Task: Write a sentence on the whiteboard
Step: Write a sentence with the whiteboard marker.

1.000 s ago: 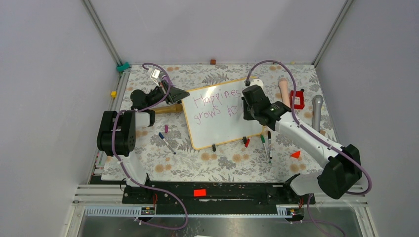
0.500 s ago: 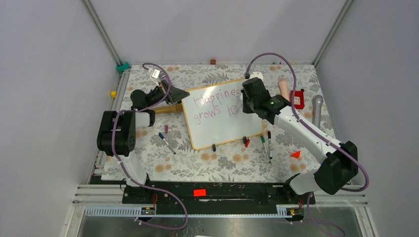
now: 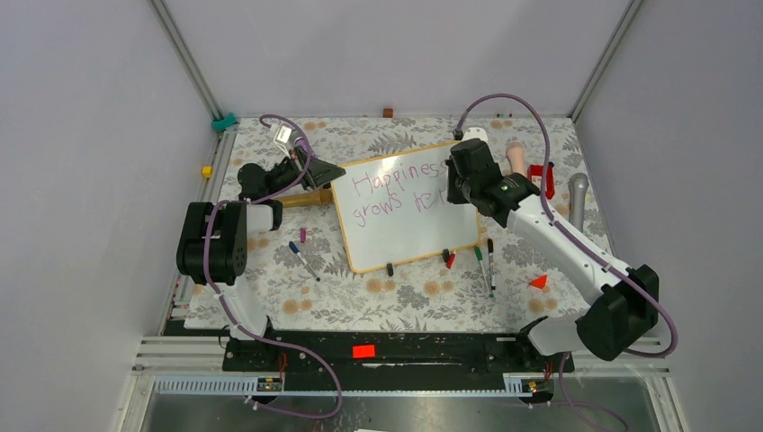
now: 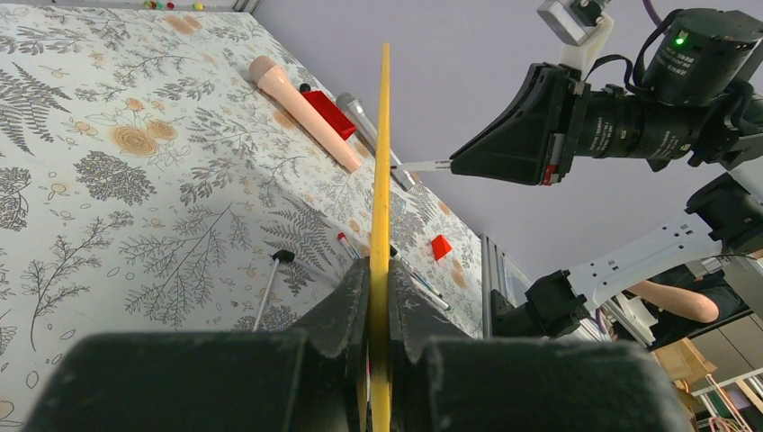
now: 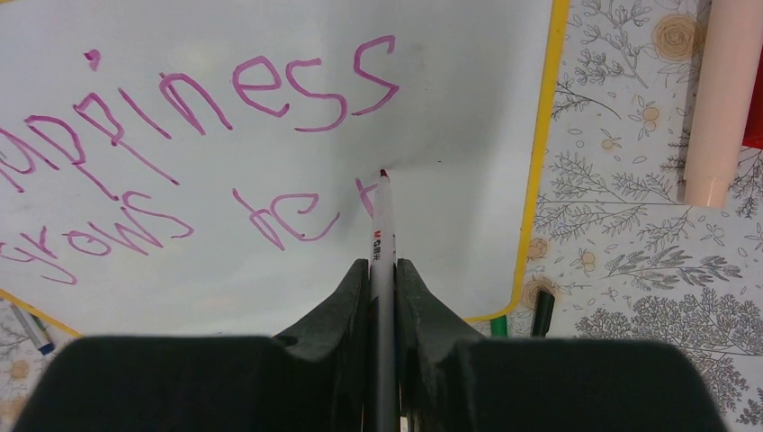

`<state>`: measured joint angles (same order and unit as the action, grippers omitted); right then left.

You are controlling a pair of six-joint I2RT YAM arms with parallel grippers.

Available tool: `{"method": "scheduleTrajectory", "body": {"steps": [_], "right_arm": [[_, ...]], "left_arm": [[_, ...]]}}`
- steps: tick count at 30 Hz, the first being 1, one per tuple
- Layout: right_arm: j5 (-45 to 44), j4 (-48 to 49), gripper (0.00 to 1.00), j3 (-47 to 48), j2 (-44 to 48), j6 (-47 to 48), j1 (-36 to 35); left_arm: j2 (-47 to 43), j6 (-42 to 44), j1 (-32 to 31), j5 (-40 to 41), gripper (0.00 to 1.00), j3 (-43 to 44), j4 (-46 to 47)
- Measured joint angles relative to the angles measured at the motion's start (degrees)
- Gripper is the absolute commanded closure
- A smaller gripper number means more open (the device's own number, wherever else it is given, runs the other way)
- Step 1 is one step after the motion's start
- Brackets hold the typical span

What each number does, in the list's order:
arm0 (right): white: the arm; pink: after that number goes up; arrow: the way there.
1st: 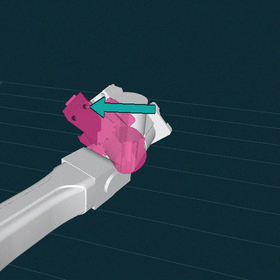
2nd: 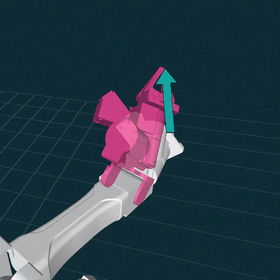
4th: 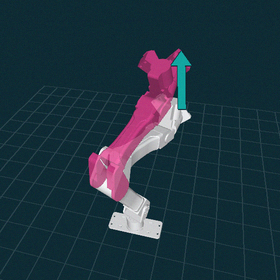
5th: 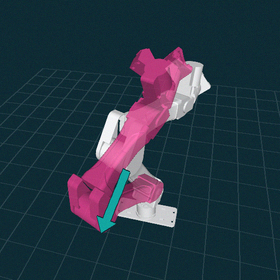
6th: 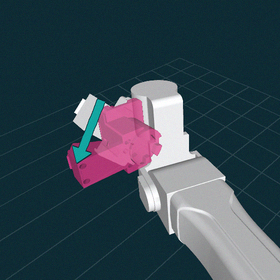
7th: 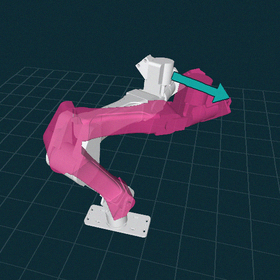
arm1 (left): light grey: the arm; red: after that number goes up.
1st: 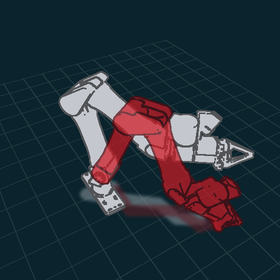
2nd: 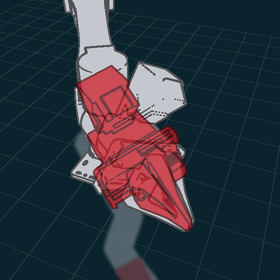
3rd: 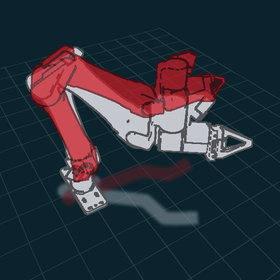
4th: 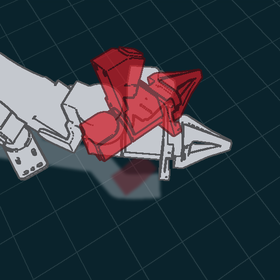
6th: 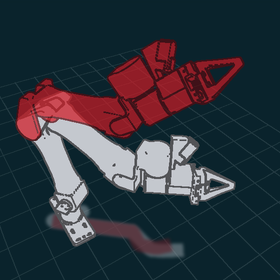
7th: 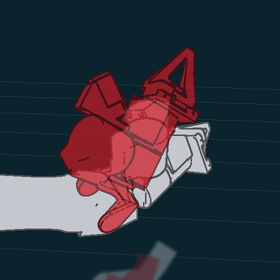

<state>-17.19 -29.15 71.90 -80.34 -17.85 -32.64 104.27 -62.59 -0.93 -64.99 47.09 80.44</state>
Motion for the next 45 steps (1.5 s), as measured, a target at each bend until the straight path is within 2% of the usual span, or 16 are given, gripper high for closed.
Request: {"method": "scheduleTrajectory", "body": {"steps": [11, 28, 45], "right_arm": [[1.9, 1.6, 1.00, -4.1, 8.0, 0.3, 0.7], [1.2, 1.6, 1.00, -4.8, 2.6, 0.4, 1.8], [-1.8, 1.5, 1.00, -4.8, 2.4, 0.3, 2.6]], "left_arm": [[0.0, 0.0, 0.0, -0.1, 1.00, 0.0, 0.2], [0.0, 0.0, 0.0, -0.1, 1.00, 0.0, 0.2], [0.0, 0.0, 0.0, -0.1, 1.00, 0.0, 0.2]]}}
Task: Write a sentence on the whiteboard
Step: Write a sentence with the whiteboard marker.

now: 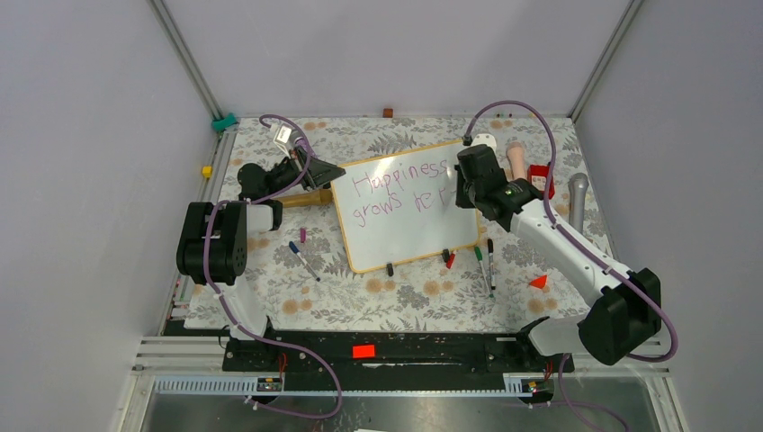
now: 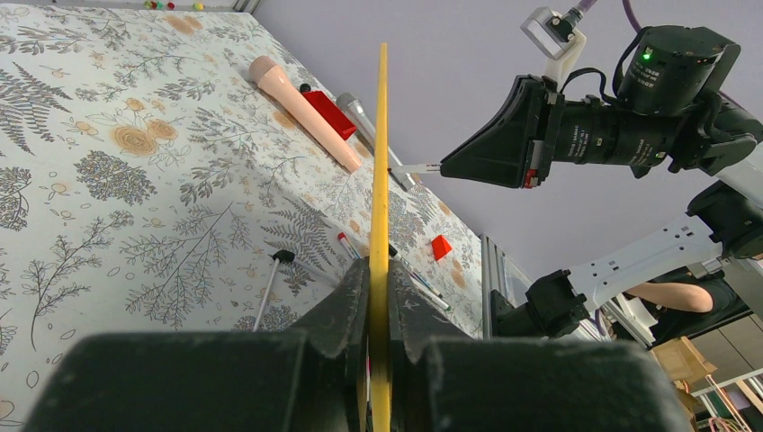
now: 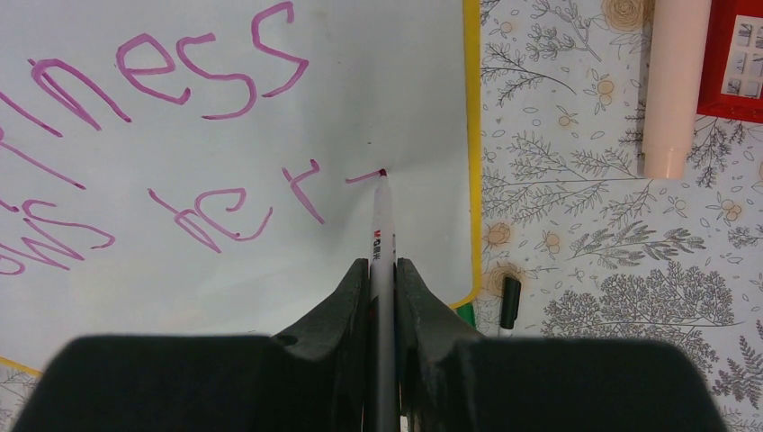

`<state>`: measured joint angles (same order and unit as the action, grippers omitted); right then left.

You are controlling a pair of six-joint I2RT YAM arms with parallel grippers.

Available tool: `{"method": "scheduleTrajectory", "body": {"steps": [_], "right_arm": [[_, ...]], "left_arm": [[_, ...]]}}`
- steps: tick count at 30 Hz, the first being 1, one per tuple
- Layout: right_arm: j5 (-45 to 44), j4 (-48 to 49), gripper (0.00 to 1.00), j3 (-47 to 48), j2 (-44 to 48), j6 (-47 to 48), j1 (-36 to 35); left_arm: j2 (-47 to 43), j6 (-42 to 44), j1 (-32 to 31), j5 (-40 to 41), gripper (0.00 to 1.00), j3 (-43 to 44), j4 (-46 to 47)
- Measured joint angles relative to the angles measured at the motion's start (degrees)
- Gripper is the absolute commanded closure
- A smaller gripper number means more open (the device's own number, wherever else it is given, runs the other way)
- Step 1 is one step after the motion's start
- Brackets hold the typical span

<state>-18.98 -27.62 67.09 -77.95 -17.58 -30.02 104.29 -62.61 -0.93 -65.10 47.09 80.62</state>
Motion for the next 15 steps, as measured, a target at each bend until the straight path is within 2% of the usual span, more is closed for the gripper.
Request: {"method": "scheduleTrajectory", "body": {"steps": [15], "right_arm": [[1.6, 0.0, 1.00, 0.8, -0.7, 0.0, 0.5]], "left_arm": [[0.0, -0.2, 0.0, 0.0, 1.00, 0.0, 0.0]]}}
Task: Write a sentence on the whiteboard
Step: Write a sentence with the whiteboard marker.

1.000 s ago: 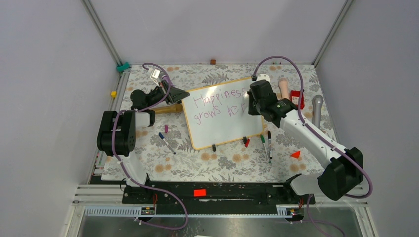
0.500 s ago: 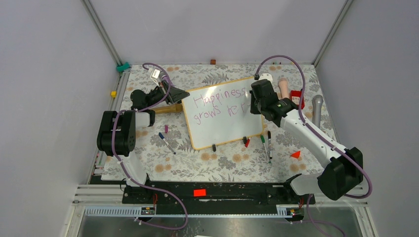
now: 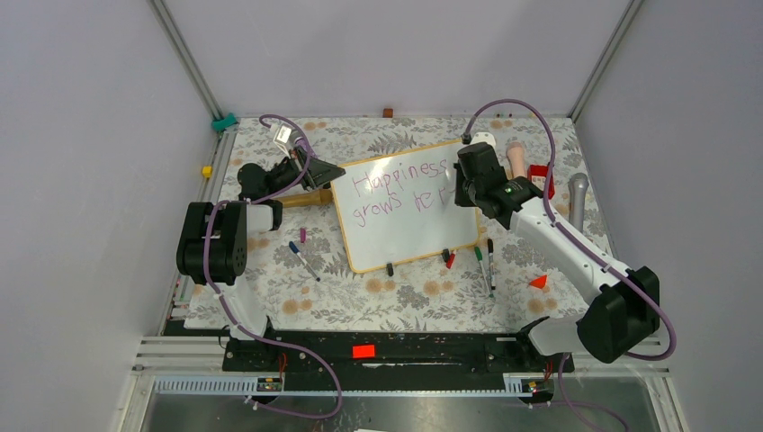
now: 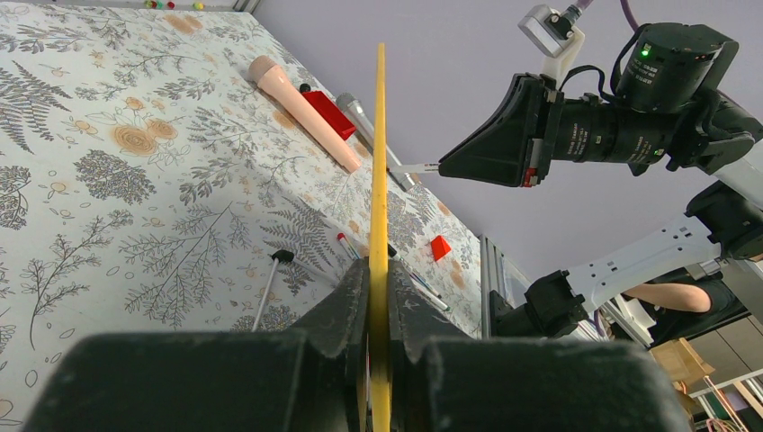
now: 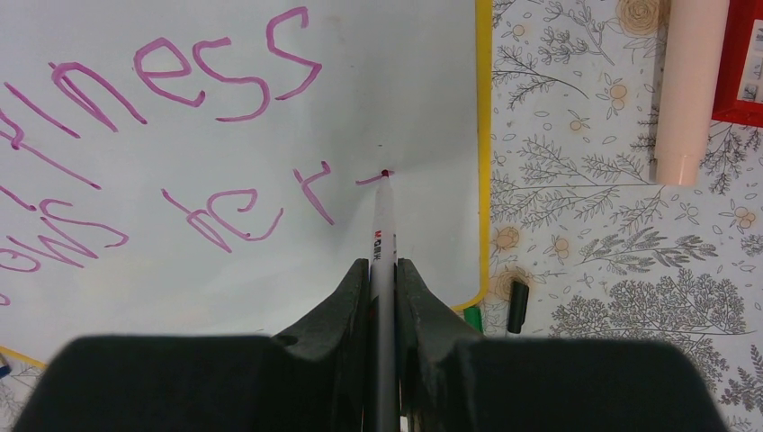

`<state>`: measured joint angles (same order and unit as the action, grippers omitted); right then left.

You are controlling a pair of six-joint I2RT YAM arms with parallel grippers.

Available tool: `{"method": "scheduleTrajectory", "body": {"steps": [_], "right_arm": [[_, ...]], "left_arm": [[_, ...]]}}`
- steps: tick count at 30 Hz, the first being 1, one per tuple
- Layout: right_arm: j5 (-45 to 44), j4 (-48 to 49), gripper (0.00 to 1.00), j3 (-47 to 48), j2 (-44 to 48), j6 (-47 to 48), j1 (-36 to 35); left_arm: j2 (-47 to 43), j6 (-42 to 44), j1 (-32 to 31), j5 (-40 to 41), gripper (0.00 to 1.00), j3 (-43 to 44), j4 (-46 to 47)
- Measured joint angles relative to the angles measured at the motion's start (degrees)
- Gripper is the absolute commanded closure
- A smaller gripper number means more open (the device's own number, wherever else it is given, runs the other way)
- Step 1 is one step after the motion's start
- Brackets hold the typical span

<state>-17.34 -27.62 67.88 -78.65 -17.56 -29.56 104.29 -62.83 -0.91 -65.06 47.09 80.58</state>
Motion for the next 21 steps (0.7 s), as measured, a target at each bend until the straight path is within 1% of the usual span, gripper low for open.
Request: {"method": "scheduleTrajectory", "body": {"steps": [21], "right_arm": [[1.3, 1.0, 1.00, 0.1, 0.0, 0.0, 0.0]], "left_arm": [[0.0, 0.0, 0.0, 0.0, 1.00, 0.0, 0.0]]}}
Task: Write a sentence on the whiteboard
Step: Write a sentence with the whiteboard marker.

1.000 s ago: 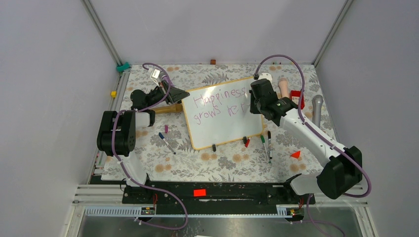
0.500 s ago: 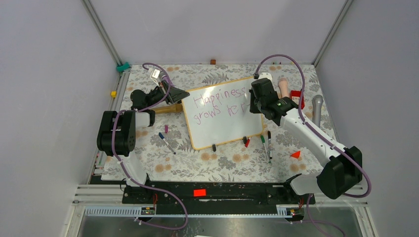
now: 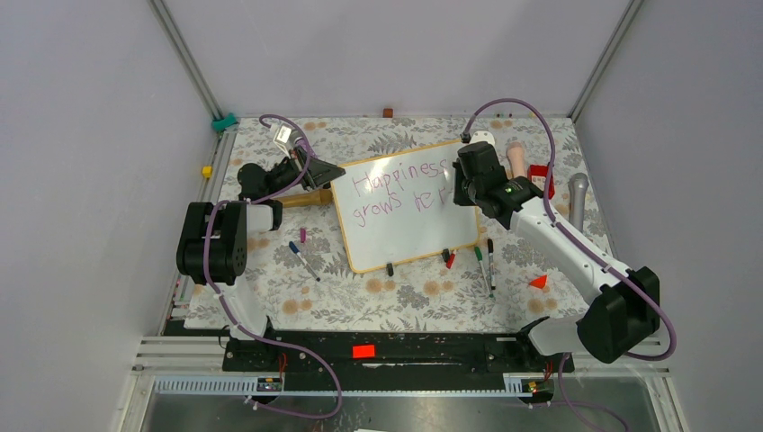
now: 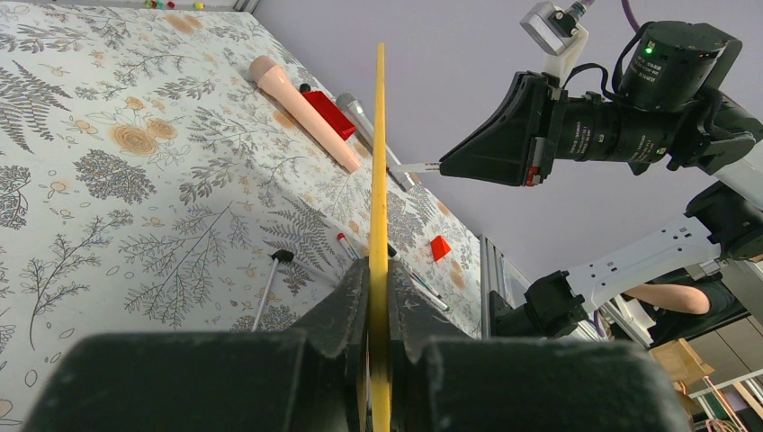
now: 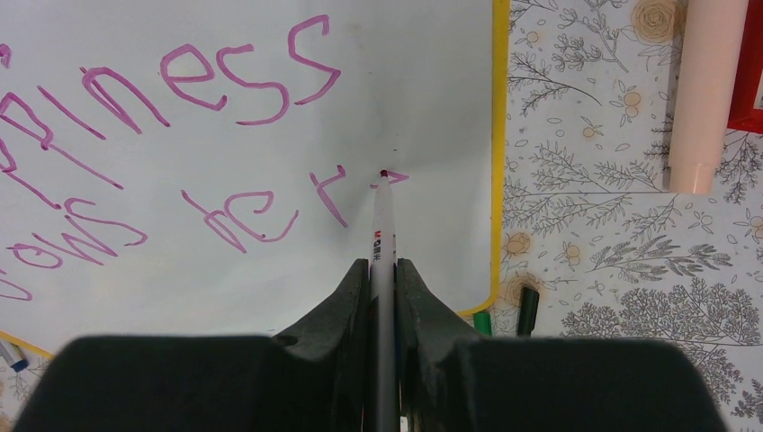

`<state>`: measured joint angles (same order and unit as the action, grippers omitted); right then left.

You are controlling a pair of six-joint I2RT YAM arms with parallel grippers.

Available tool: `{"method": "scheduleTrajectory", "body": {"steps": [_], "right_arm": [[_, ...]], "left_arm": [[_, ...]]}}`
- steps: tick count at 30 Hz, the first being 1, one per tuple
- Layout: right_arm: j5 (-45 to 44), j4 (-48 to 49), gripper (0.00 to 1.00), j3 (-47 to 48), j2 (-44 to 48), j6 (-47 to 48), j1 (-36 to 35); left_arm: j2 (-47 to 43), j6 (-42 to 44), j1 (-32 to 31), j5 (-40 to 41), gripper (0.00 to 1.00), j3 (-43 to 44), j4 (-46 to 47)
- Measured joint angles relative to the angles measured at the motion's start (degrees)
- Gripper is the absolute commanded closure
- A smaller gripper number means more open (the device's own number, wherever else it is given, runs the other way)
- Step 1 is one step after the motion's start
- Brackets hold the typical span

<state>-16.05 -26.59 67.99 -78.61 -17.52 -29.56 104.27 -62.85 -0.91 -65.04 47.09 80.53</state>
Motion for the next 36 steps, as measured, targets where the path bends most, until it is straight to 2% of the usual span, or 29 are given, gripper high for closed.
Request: {"method": "scheduleTrajectory", "body": {"steps": [23, 36], "right_arm": [[3.6, -0.1, 1.00, -2.1, 1.2, -0.3, 0.1], [1.6, -1.8, 1.00, -3.3, 1.7, -0.2, 0.1]], "left_arm": [[0.0, 0.0, 0.0, 0.0, 1.00, 0.0, 0.0], [0.0, 0.0, 0.0, 0.0, 1.00, 0.0, 0.0]]}}
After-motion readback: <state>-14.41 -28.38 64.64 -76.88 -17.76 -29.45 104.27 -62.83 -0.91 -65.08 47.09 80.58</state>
